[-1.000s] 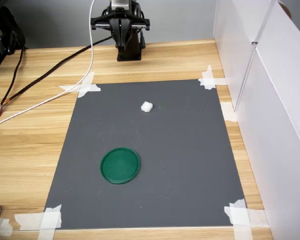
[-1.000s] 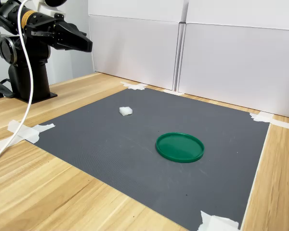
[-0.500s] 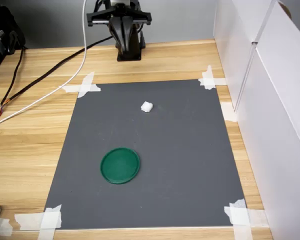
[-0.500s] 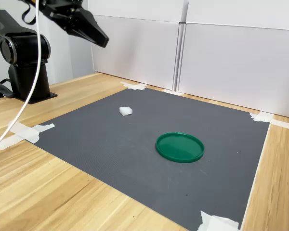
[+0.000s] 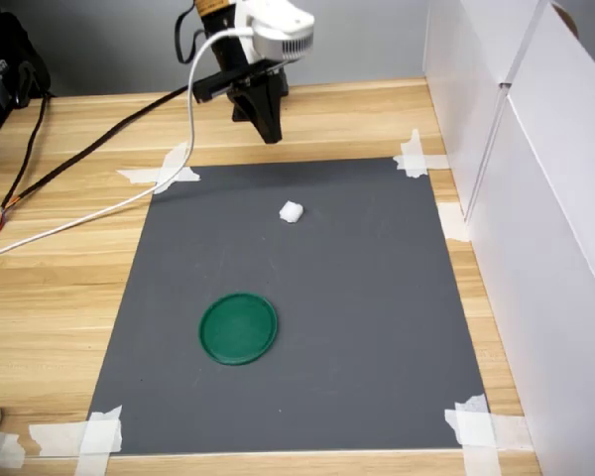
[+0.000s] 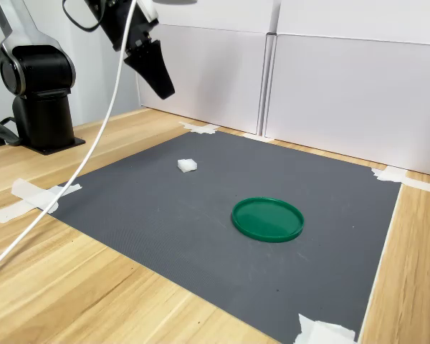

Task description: Grasp a white terminal and put it in the green lid.

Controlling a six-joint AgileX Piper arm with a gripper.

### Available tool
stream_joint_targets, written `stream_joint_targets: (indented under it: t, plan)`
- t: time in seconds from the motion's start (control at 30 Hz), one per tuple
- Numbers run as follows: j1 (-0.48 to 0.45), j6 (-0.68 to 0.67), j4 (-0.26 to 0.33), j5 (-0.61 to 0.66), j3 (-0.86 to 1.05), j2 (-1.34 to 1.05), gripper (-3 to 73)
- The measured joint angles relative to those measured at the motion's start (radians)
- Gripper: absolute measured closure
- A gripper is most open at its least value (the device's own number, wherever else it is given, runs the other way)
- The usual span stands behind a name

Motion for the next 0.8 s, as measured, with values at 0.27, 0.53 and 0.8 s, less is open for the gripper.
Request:
stream_joint_targets:
  t: [0.27,0.53,0.8]
  plan:
    - [0.000,-0.046,-0.095,0.026,-0.031,0.105,60.1]
    - [0.000,0.041,-0.113,0.013,-0.157,0.195,24.6]
    - [0.030,0.112,-0.145,0.055,-0.269,0.244,9.2]
